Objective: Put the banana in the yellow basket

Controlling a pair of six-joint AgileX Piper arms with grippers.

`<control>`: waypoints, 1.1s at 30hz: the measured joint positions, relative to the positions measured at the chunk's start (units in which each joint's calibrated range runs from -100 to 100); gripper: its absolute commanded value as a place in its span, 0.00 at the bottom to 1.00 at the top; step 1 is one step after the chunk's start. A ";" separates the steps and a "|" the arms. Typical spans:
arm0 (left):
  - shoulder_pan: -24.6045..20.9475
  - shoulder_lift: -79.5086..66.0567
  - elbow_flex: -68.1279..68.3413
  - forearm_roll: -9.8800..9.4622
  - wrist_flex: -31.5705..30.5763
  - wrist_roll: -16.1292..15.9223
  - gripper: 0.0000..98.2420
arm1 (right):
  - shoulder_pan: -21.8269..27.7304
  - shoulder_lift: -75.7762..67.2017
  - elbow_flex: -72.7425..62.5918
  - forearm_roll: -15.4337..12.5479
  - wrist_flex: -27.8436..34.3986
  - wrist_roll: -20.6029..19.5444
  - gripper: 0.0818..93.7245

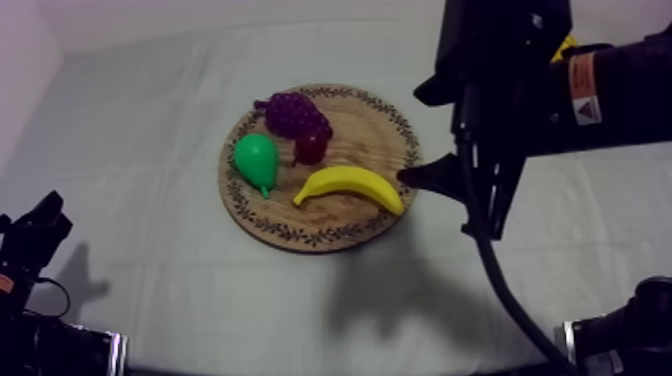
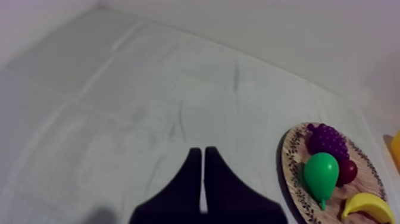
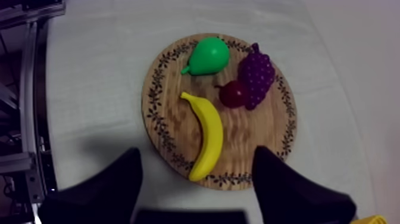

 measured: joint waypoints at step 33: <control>0.00 0.00 0.00 0.00 0.00 0.00 0.00 | 2.12 35.19 -8.94 6.54 -7.55 -6.04 0.53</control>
